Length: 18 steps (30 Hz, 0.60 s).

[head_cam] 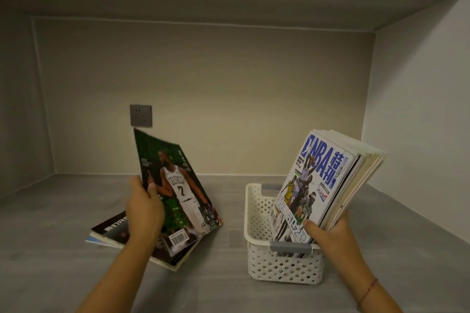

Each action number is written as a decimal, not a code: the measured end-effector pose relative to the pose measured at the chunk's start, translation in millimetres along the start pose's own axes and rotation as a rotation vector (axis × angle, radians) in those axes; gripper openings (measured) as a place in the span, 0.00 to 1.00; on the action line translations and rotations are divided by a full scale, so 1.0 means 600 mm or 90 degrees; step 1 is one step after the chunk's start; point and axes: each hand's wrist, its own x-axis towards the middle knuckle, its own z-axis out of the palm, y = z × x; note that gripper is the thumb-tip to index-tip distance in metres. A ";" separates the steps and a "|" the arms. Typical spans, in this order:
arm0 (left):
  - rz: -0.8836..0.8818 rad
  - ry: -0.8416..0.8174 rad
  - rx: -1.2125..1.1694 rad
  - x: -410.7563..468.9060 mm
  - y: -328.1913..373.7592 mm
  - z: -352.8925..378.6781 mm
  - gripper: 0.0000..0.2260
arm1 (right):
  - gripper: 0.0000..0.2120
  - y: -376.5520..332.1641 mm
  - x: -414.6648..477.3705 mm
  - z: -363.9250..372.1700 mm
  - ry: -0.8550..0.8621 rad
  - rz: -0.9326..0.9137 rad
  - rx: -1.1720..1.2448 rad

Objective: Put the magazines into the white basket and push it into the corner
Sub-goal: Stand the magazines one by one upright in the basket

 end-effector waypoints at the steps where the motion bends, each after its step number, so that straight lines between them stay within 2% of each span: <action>1: 0.034 0.008 -0.016 -0.009 0.018 0.009 0.03 | 0.27 0.001 0.001 0.000 0.004 0.002 0.001; 5: 0.135 0.048 -0.072 -0.038 0.086 0.043 0.04 | 0.27 0.003 0.004 0.001 0.008 0.005 -0.003; 10: 0.186 0.042 -0.131 -0.059 0.161 0.093 0.03 | 0.26 0.002 0.006 0.000 0.001 0.002 0.005; 15: 0.222 -0.049 -0.080 -0.113 0.190 0.152 0.07 | 0.27 -0.002 0.003 -0.001 -0.002 -0.002 0.001; 18: 0.259 -0.054 -0.014 -0.150 0.184 0.182 0.11 | 0.28 -0.004 0.003 -0.002 -0.005 -0.010 -0.004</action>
